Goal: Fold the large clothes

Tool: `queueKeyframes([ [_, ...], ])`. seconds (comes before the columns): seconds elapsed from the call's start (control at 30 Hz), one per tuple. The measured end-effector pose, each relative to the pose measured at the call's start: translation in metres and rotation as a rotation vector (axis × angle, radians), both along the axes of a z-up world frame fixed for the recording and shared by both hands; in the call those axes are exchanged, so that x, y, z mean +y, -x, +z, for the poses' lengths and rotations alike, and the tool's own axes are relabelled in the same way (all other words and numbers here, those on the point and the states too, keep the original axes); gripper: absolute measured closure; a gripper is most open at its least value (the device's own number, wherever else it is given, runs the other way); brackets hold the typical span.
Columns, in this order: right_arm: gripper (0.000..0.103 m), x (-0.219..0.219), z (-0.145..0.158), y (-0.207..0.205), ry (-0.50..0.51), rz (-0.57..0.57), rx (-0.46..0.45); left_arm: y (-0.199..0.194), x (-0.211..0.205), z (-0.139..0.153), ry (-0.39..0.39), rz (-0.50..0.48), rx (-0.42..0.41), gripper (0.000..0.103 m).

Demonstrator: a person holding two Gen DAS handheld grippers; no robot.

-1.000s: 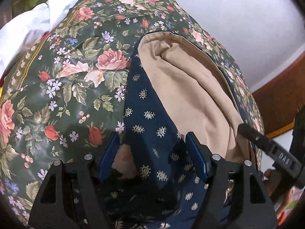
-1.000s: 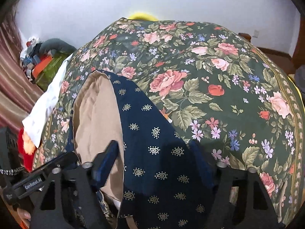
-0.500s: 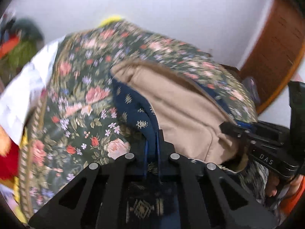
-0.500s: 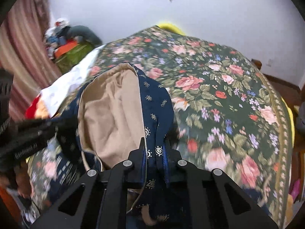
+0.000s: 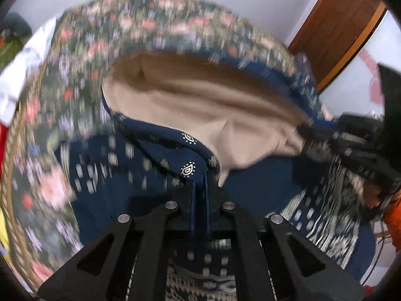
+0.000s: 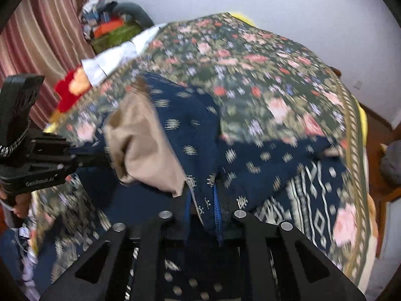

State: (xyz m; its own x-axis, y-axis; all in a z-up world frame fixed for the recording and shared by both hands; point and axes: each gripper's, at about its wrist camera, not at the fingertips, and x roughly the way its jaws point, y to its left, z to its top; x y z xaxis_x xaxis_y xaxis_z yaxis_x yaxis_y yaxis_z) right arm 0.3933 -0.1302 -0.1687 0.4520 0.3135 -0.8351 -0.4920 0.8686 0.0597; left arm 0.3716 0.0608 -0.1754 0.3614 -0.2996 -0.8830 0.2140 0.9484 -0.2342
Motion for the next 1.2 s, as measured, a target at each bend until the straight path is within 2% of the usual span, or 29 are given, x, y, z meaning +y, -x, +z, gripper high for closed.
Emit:
queueKeyframes([
  [0.17, 0.09, -0.008, -0.006, 0.012, 0.054, -0.024, 0.023, 0.029, 0.003, -0.04, -0.11, 0.02, 0.069, 0.098],
  [0.23, 0.09, -0.012, -0.005, 0.015, 0.077, -0.03, 0.039, 0.036, 0.005, -0.047, -0.133, 0.022, 0.087, 0.097],
  [0.37, 0.09, -0.019, 0.006, 0.023, 0.073, -0.011, 0.043, 0.049, 0.019, -0.037, -0.088, 0.042, 0.062, 0.09],
  [0.43, 0.09, -0.021, 0.013, 0.027, 0.06, 0.007, 0.05, 0.05, 0.03, -0.025, -0.054, 0.065, 0.036, 0.083],
  [0.5, 0.09, -0.024, 0.022, 0.03, 0.04, 0.024, 0.049, 0.048, 0.041, -0.011, -0.05, 0.103, -0.009, 0.067],
  [0.57, 0.09, -0.023, 0.032, 0.033, 0.024, 0.031, 0.022, 0.04, 0.053, 0.003, -0.058, 0.15, -0.07, 0.061],
  [0.67, 0.09, -0.017, 0.051, 0.031, -0.006, 0.047, -0.029, 0.023, 0.065, 0.009, -0.076, 0.203, -0.102, 0.057],
  [0.8, 0.09, 0.009, 0.062, 0.009, -0.025, 0.072, -0.039, -0.005, 0.08, -0.004, -0.032, 0.267, -0.069, 0.057],
  [0.87, 0.09, 0.025, 0.06, -0.002, -0.03, 0.081, -0.035, -0.023, 0.086, -0.014, 0.022, 0.286, -0.045, 0.057],
  [0.93, 0.09, 0.039, 0.056, -0.012, -0.03, 0.092, -0.026, -0.034, 0.085, -0.023, 0.036, 0.288, -0.028, 0.057],
  [1.07, 0.09, 0.06, 0.038, -0.032, -0.023, 0.088, -0.011, -0.063, 0.077, -0.044, -0.041, 0.269, -0.018, 0.057],
  [1.13, 0.09, 0.065, 0.026, -0.041, -0.019, 0.077, 0.012, -0.079, 0.076, -0.056, -0.095, 0.265, -0.014, 0.057],
  [1.2, 0.09, 0.065, 0.011, -0.051, -0.012, 0.064, 0.051, -0.095, 0.077, -0.069, -0.115, 0.271, -0.005, 0.057],
])
